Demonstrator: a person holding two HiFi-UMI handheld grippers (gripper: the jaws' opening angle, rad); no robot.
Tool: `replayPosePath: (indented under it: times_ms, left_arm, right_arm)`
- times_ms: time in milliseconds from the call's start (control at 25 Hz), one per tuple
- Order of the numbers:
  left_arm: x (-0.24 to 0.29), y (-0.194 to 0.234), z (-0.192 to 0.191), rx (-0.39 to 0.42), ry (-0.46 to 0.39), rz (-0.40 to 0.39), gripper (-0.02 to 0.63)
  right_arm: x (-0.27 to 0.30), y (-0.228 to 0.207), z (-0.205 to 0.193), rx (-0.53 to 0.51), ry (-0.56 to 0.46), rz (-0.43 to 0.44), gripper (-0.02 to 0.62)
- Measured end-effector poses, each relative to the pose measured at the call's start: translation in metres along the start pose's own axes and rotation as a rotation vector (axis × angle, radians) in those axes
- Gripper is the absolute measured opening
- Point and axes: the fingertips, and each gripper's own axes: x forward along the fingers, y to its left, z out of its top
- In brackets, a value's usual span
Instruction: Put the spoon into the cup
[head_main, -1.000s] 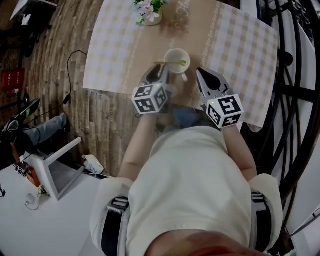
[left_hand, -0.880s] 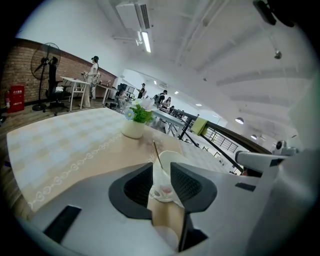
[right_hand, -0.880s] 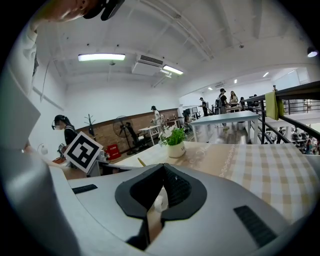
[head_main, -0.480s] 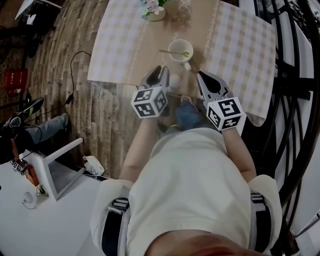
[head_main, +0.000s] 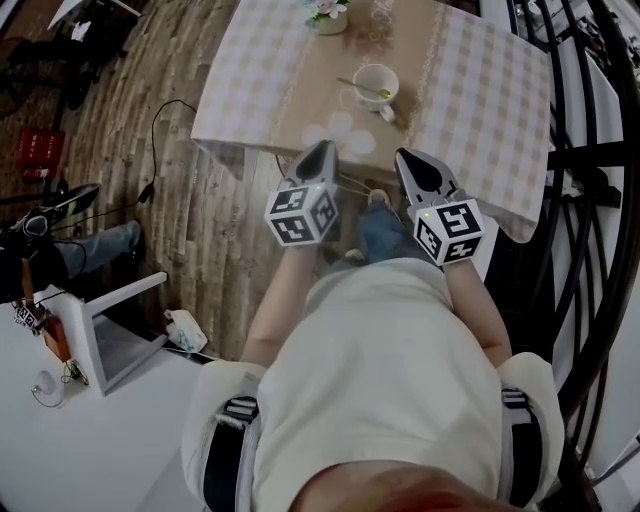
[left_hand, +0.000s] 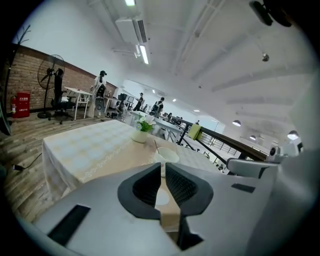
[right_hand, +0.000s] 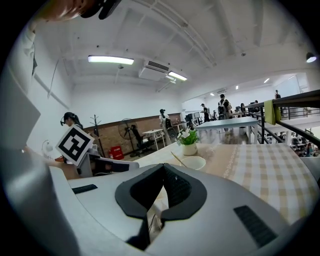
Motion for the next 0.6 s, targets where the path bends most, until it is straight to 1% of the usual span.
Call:
replayPosePath:
  times_ms: [280,600]
  left_arm:
    - [-0.047,-0.001,-0.001,0.010,-0.032,0.003,0.009]
    - [-0.093,-0.002,-0.012,0.009,-0.054,0.007,0.005]
  right_arm:
    - [-0.017,0.036,0.000,-0.034,-0.023,0.023,0.000]
    - [-0.035,0.070,0.000,-0.066,-0.058,0.034,0.000]
